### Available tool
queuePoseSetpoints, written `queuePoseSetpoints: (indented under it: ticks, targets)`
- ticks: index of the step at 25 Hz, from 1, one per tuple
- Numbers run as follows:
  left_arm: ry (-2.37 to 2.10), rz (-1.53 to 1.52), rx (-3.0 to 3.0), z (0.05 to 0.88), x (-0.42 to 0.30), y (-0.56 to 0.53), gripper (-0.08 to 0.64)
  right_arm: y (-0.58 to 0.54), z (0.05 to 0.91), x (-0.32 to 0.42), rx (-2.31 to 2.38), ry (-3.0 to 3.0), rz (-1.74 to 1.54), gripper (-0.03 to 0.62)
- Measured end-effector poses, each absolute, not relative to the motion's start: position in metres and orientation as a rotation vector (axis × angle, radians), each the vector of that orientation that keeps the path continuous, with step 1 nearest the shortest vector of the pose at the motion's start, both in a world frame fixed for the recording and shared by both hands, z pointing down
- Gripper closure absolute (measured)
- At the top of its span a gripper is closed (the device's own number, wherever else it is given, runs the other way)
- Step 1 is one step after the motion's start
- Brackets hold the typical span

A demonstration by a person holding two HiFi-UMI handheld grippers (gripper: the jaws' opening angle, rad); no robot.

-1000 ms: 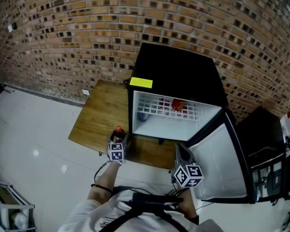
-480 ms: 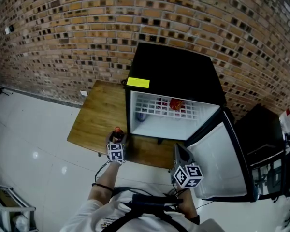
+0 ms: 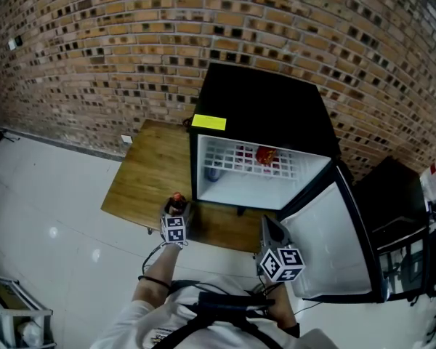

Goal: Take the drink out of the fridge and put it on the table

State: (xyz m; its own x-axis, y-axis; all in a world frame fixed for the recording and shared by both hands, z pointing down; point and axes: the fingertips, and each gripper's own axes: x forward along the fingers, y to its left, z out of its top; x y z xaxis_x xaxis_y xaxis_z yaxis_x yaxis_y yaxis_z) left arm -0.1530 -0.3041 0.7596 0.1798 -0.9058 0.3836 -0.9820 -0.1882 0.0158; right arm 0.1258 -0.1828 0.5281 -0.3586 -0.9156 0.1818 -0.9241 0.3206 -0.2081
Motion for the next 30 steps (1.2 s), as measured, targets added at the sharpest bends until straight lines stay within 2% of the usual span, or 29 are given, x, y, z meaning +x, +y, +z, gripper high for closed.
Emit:
queuePoseSetpoints:
  ticks: [13, 15, 16, 25, 28, 30]
  targets:
    - [-1.792, 0.451, 2.22, 0.76, -0.151, -0.297, 0.25, -0.181, 0.529, 0.124, 1.757, -2.526, 0.44, 0.581]
    - [-1.761, 0.422, 2.226, 0.756, -0.151, -0.297, 0.226, -0.181, 0.53, 0.124, 1.754, -2.525, 0.441, 0.581]
    - [-1.749, 0.408, 2.232, 0.753, -0.152, -0.295, 0.206, -0.18, 0.531, 0.123, 1.752, -2.525, 0.442, 0.581]
    - [-1.749, 0.198, 2.309, 0.68, -0.166, -0.261, 0.206, -0.181, 0.533, 0.116, 1.726, -2.546, 0.44, 0.581]
    - [-1.747, 0.165, 2.364, 0.641, -0.154, -0.248, 0.222, -0.182, 0.533, 0.116, 1.722, -2.551, 0.436, 0.581]
    - [-1.729, 0.146, 2.427, 0.612, -0.14, -0.238, 0.273, -0.183, 0.534, 0.116, 1.719, -2.553, 0.432, 0.581]
